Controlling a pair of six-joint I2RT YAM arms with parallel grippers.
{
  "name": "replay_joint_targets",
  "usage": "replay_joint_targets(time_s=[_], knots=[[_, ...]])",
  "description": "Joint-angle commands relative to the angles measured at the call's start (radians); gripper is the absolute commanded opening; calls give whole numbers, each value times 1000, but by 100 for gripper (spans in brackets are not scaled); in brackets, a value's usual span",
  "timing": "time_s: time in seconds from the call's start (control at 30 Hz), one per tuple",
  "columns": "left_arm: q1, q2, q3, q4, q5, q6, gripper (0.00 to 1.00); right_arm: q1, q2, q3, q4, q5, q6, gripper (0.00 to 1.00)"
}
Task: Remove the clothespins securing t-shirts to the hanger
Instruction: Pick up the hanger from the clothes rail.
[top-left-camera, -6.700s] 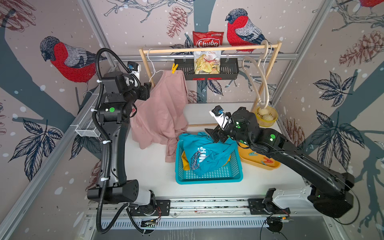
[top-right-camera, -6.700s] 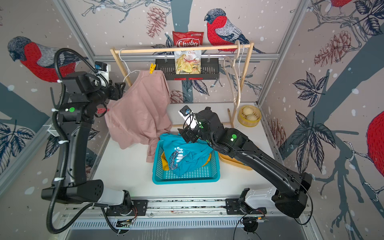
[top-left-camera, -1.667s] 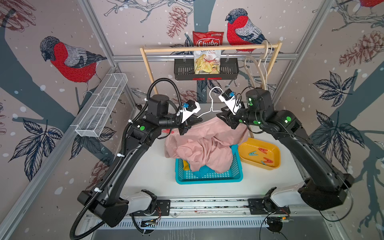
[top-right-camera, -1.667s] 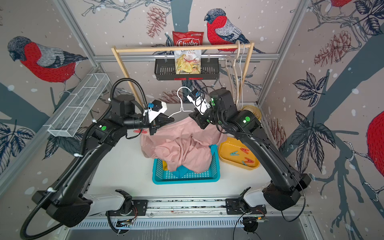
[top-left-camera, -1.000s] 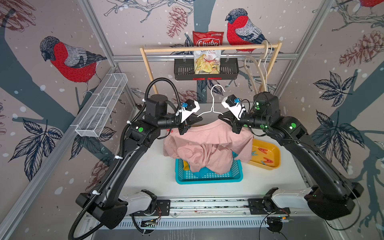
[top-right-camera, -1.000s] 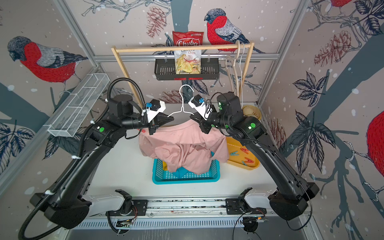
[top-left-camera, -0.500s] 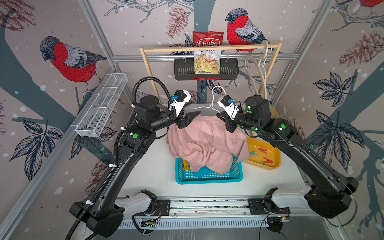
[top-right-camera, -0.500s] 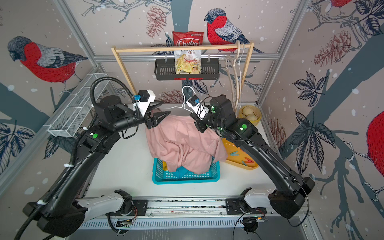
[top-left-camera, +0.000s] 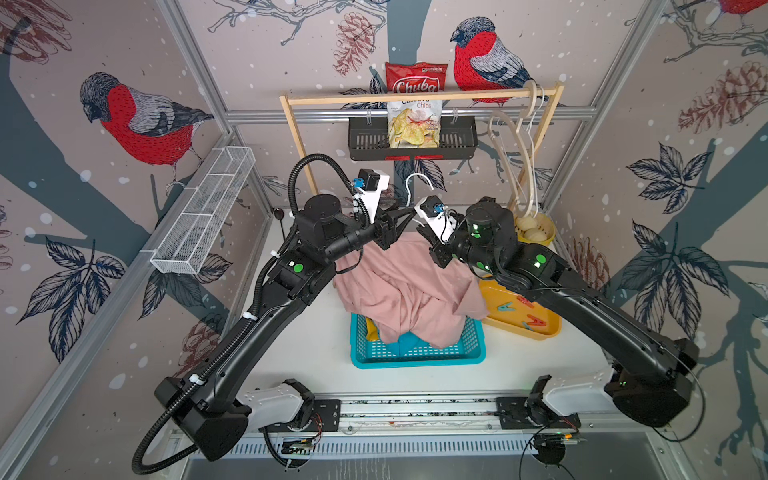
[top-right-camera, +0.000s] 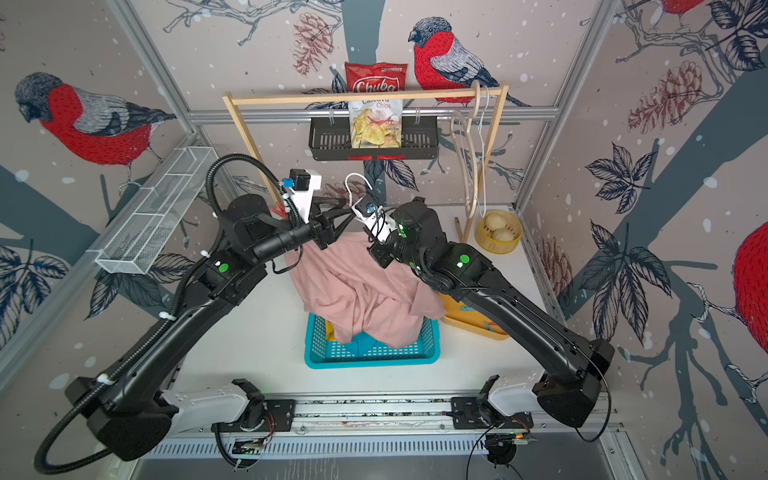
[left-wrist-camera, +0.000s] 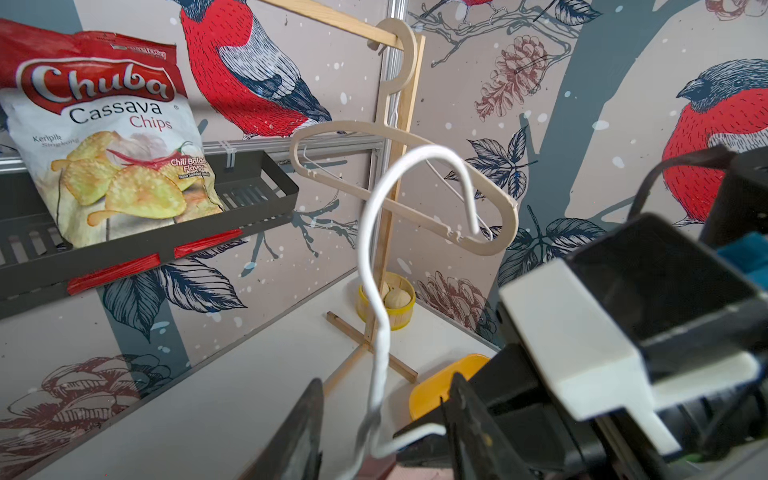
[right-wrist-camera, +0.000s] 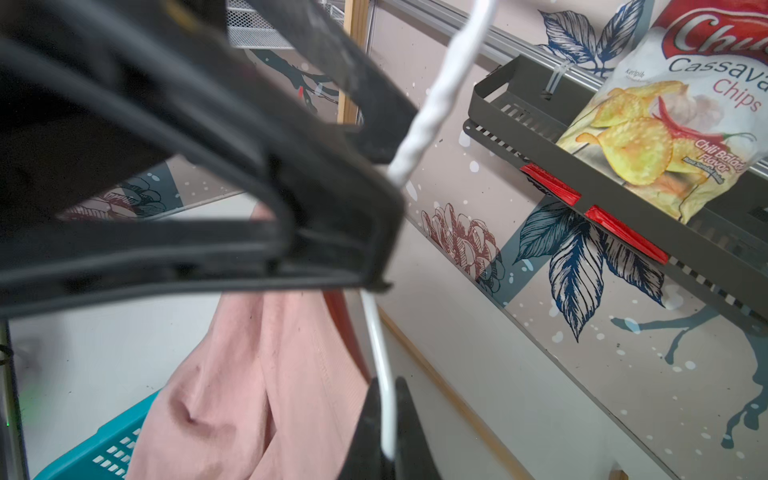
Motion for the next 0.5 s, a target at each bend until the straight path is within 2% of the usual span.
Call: replay_joint_targets(time_s=[0.0, 0.03, 0.13, 0.17, 0.3, 0.33, 0.4, 0.43, 0.47], knots=[[-4, 7, -1, 75, -7, -30, 45, 13, -8, -2, 56, -13, 22, 0], [-4, 10, -6, 79, -8, -31, 39, 15, -9, -5, 59, -8, 24, 0], [-7, 4, -26, 97, -4, -30, 4, 18, -9, -7, 68, -8, 30, 0], [-7, 0, -35, 105, -2, -28, 0, 20, -10, -9, 75, -13, 31, 0], [-7, 4, -20, 102, 68, 47, 0, 22, 15, 27, 75, -73, 35, 1], [-7, 11, 15, 78, 64, 61, 0, 23, 31, 62, 59, -82, 47, 9], [-7, 14, 53, 31, 66, 99, 0, 21, 50, 117, 36, -106, 74, 17], [-6, 9, 52, 32, 73, 117, 0, 17, 51, 136, 31, -134, 88, 24], [-6, 5, 45, 35, 87, 138, 0, 14, 48, 149, 31, -155, 104, 36]])
